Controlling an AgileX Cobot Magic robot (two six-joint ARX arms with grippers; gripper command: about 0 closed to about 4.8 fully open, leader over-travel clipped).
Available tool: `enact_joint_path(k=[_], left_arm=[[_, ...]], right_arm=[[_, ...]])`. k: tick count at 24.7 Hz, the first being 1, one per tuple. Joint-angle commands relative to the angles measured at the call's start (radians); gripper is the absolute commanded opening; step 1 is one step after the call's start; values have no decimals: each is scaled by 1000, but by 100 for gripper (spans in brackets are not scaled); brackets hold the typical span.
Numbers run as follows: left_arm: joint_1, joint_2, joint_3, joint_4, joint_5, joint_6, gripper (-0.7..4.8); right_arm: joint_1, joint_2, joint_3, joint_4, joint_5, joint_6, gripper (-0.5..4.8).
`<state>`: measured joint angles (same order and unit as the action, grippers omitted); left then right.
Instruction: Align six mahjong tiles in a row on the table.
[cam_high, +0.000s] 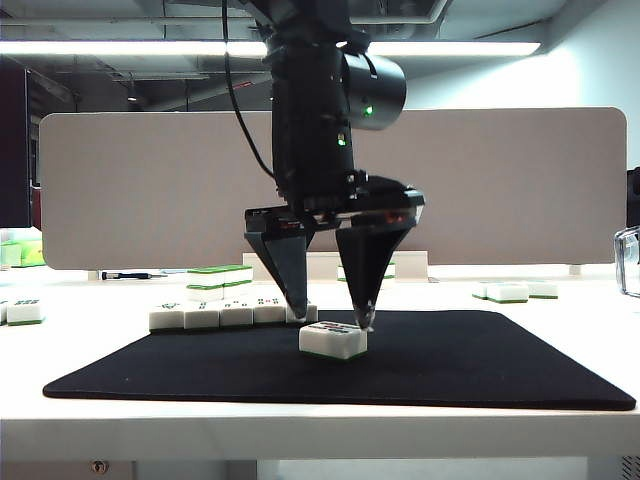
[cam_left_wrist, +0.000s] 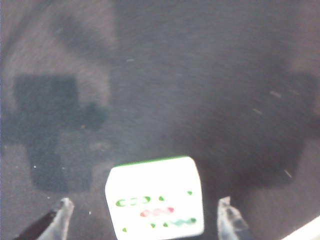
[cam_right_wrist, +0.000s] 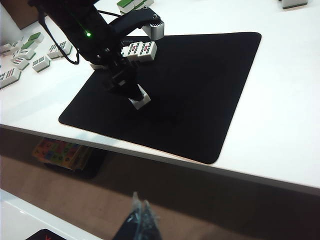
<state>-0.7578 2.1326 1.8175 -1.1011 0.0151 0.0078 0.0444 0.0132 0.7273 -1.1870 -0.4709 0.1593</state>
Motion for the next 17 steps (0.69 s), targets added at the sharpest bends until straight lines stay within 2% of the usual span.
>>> enact_joint_path(k=[1,2,4,5,9,10,13,14,15,17], left_arm=[[-1,8,0,3,8,-49,363],[-2,13,-1,4,8,-49,360],[-5,26,-1,2,8,-49,252],[-5,32,-1,0,9,-49,236],[-8,32,37,-30,6,-24,236],[-8,32,69,-46,7,33,236],[-8,32,191,-27,3,290,234],[-8,33,213,14,-2,360,232],[-3,34,217,115,-39,454,232],[10,51,217,208,-41,570,232]], right_arm=[[1,-13,2,10,2,-3,-1],[1,-14,2,10,2,-3,-1],[1,-13,2,10,2,-3,-1],[1,-13,2,10,2,-3,-1],[1,-14,2,10,2,-3,-1],[1,-13,2,10,2,-3,-1],[1,-14,2,10,2,-3,-1],[1,-13,2,10,2,-3,-1],[1,-13,2,10,2,-3,-1],[1,-14,2,10,2,-3,-1]])
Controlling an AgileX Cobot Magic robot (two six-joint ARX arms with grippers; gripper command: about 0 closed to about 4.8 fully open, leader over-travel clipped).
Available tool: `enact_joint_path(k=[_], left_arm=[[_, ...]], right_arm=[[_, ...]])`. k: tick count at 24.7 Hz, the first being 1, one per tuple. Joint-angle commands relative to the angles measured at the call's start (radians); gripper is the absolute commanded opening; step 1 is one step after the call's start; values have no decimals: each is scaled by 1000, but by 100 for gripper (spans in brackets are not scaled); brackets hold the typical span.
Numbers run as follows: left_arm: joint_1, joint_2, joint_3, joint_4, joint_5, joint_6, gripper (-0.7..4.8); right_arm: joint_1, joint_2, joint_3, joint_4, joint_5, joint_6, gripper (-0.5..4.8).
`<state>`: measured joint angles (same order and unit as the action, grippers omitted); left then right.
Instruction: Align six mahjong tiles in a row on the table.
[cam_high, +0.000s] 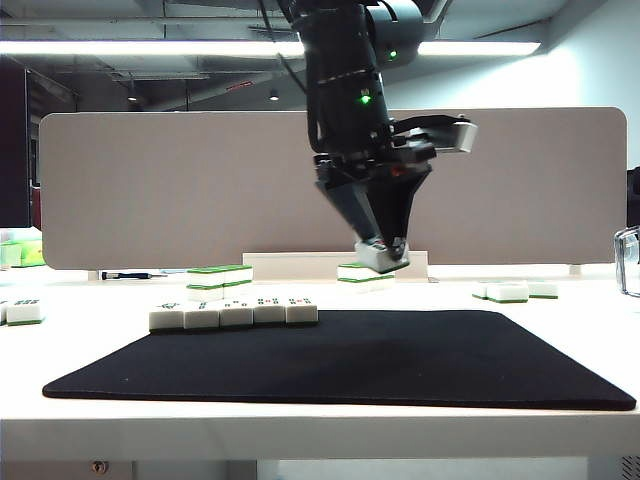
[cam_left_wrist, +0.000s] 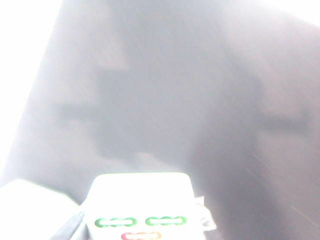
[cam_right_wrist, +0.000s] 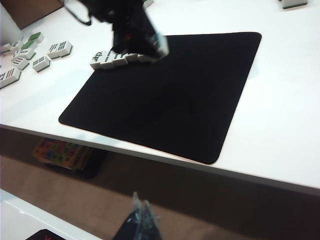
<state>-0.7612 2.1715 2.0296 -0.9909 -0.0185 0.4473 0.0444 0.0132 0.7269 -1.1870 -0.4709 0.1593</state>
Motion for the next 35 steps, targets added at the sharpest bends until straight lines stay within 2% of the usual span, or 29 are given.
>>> enact_joint_path(k=[1,6,9,13,15,22,33,34,35], left_arm=[[29,25,5,108,-5,177,232],[89,77,5,106,1,262,232],[129,85,5,99,76,307,232],[169,85,5,102,122,354,233],[190,86,5,103,161,354,232],[199,127,5,95,179,353,233],[195,135,5,115,127,338,248],[195,135,5,115,127,338,258],[194,135,5,118,127,337,315]], right_arm=[[1,-13,3,10,2,-3,-1],[1,-14,3,10,2,-3,-1],[1,-13,3,10,2,-3,-1],[1,-13,3,10,2,-3,-1],[1,-13,3,10,2,-3,-1],[1,-14,3,10,2,-3,-1],[1,-13,3,10,2,-3,-1],[1,-13,3,10,2,-3,-1],[1,-13,3,10,2,-3,-1]])
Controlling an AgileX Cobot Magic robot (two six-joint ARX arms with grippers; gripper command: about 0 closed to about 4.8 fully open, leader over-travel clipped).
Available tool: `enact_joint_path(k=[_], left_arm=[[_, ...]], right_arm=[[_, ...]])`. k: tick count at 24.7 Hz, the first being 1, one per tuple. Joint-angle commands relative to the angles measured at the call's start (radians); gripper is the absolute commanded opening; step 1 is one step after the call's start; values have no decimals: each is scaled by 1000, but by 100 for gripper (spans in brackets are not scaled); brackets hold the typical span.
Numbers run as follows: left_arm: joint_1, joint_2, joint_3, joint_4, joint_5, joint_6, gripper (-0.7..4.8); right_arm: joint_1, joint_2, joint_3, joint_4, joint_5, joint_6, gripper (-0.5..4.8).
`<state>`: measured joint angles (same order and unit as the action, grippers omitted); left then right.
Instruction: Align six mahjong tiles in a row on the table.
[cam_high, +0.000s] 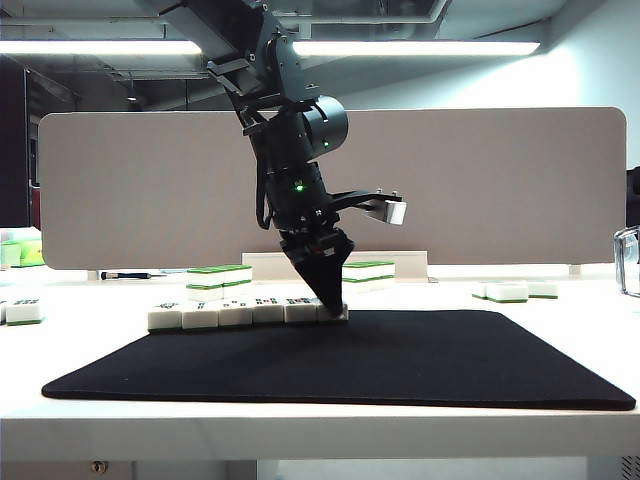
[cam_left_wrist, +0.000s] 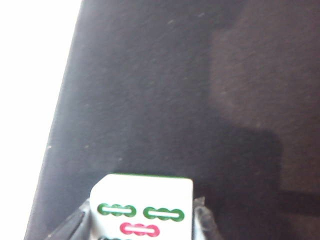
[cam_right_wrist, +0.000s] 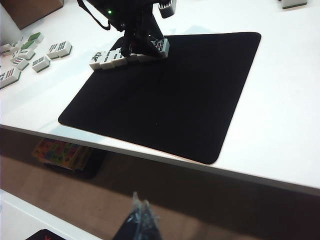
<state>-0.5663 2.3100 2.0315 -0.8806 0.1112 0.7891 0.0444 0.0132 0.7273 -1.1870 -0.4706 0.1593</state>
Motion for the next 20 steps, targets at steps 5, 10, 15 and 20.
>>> enact_joint_path(k=[5,10,15,20], left_arm=[[-9,-5,8,18,-3,-68,354],[-44,-51,111,-31,-3,-154,350],[-28,-186,119,-161,-7,-282,169],[-3,-399,14,-177,-74,-281,141]], right_arm=[[1,-13,2,10,1,-3,-1],[1,-14,2,10,1,-3,-1],[1,-14,2,10,1,-3,-1],[1,-14,2,10,1,-3,-1]])
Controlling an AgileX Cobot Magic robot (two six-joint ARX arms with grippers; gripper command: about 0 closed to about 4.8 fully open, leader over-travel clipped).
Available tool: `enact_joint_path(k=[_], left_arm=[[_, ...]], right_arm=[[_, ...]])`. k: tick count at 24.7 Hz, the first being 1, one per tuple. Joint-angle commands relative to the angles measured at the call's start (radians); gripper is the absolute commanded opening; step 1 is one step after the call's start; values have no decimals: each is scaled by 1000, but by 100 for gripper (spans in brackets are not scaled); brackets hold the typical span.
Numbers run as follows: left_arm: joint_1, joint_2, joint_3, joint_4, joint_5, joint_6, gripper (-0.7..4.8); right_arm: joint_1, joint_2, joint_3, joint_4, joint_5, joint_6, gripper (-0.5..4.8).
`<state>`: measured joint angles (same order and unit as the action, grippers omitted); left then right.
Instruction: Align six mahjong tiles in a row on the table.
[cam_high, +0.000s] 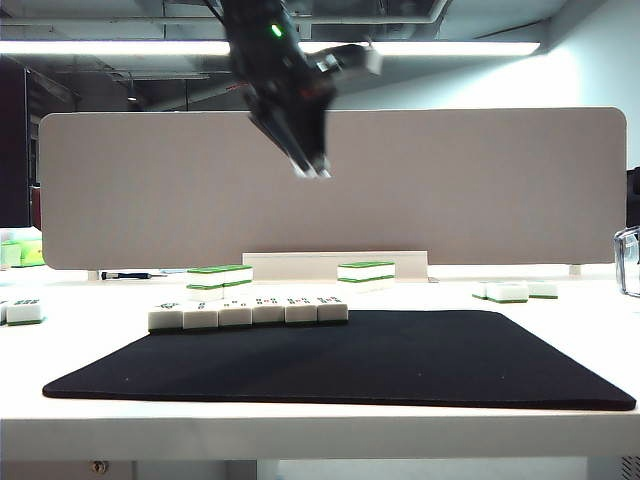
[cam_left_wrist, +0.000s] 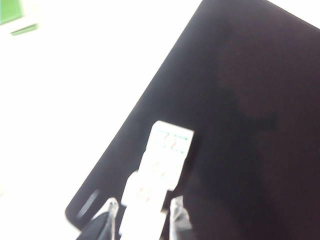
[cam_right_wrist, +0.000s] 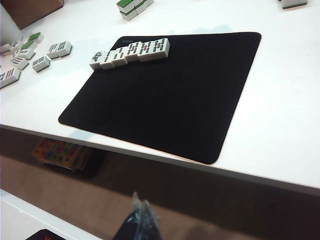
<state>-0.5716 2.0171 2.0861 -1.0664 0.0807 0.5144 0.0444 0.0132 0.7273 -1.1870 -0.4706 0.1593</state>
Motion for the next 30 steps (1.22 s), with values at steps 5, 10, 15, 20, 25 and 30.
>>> enact_joint_path(k=[5,10,15,20,25,30], left_arm=[[8,-312,-163,-26,-80,-55,142],[39,-541,-376,-29,-122,-85,142],[129,-718,-576,14,-118,-251,141],[189,-806,-713,29,-118,-381,141],[192,-847,-823,29,-115,-396,141],[192,-846,-878,29,-65,-422,142]], right_arm=[[1,-14,2,9,-3,-3,-1],[1,-13,2,9,-3,-3,-1],[1,-14,2,2,-3,-3,-1],[1,-14,2,3,-2,-3,-1],[1,-13,2,2,-2,-3,-1],[1,-13,2,2,-2,-3,-1]])
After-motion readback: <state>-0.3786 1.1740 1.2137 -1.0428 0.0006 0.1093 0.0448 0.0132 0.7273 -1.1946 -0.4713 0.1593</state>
